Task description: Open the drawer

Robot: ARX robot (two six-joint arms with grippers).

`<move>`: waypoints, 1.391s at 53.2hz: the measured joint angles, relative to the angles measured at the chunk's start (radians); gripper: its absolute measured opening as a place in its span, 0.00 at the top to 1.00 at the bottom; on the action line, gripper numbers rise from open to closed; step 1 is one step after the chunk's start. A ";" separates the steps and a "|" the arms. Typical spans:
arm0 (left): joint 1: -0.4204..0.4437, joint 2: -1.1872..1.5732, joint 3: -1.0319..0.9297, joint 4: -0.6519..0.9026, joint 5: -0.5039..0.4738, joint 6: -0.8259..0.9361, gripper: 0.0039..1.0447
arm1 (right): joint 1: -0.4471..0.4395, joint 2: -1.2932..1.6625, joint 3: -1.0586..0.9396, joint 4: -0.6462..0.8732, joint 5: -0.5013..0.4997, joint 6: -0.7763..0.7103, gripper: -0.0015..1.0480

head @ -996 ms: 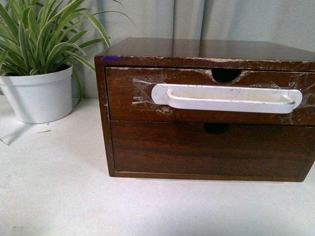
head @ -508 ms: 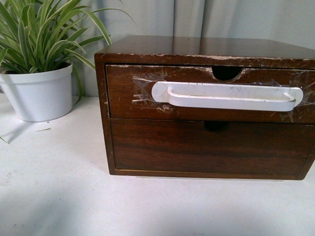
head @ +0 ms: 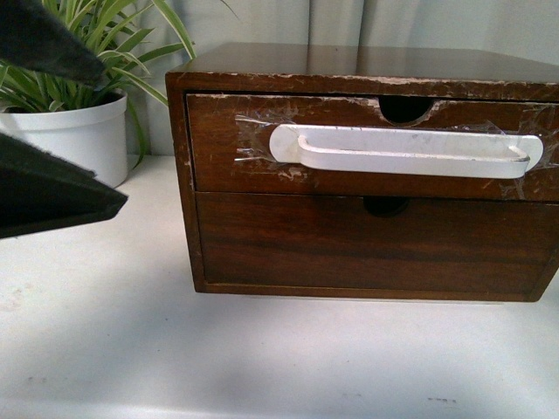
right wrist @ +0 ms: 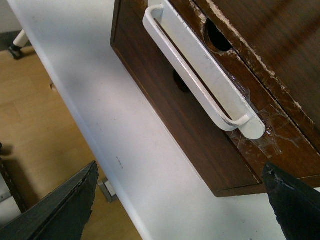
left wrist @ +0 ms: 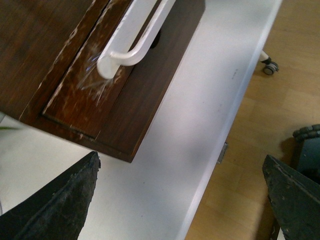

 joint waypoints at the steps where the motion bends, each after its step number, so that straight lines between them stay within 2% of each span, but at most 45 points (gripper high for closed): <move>1: -0.003 0.009 0.011 -0.009 0.002 0.010 0.06 | 0.000 0.012 0.011 -0.010 0.003 -0.020 0.09; 12: -0.089 0.179 0.191 -0.100 -0.011 0.082 0.06 | 0.011 0.109 0.092 -0.058 0.052 -0.139 0.09; 31: -0.190 0.412 0.392 -0.141 -0.063 0.123 0.06 | 0.080 0.238 0.143 -0.049 0.133 -0.200 0.09; 52: -0.193 0.544 0.467 -0.129 -0.069 0.127 0.06 | 0.169 0.315 0.146 0.015 0.175 -0.196 0.09; 74: -0.193 0.609 0.500 -0.107 -0.101 0.137 0.06 | 0.176 0.348 0.147 0.047 0.175 -0.177 0.09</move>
